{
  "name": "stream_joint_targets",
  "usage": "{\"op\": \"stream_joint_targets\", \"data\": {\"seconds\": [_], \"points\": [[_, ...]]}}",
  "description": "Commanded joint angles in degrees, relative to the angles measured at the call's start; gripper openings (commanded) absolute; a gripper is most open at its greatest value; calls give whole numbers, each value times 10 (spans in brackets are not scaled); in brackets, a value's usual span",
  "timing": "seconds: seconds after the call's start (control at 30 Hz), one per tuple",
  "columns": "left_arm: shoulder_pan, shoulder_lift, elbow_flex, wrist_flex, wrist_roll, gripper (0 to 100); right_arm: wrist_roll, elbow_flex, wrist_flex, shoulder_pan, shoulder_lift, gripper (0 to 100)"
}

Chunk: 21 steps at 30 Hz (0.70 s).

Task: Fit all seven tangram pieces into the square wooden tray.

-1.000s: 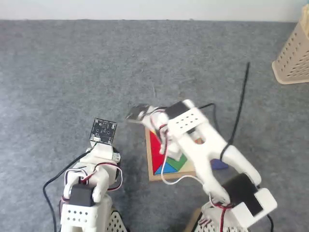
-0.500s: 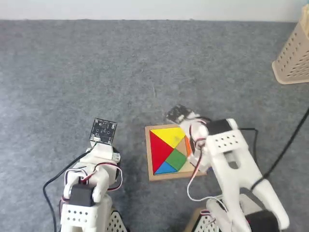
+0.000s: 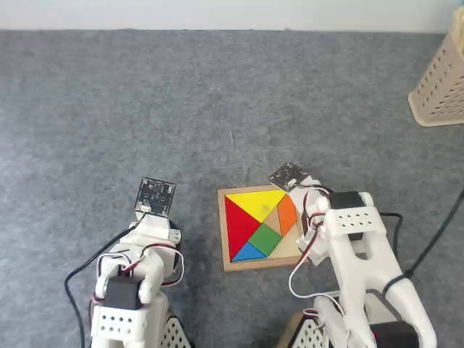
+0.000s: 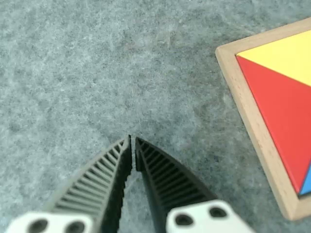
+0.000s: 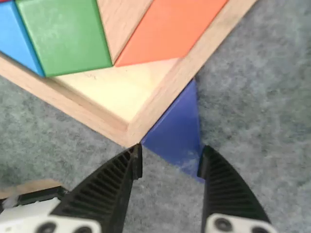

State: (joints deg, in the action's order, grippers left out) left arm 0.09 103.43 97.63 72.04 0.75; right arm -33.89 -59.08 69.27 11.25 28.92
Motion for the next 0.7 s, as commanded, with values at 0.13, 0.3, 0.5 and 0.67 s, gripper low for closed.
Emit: {"op": "stream_joint_targets", "data": {"seconds": [0.13, 0.3, 0.5, 0.67], "points": [[-4, 12, -11, 4, -4, 12, -6, 2, -13, -6, 16, 225], [-4, 12, -11, 4, -4, 12, -7, 2, -21, -7, -12, 224], [-4, 12, -11, 4, -4, 12, -8, 64, -53, -72, -127, 194], [-4, 12, -11, 4, -4, 12, -5, 136, -53, -129, -206, 180]]}}
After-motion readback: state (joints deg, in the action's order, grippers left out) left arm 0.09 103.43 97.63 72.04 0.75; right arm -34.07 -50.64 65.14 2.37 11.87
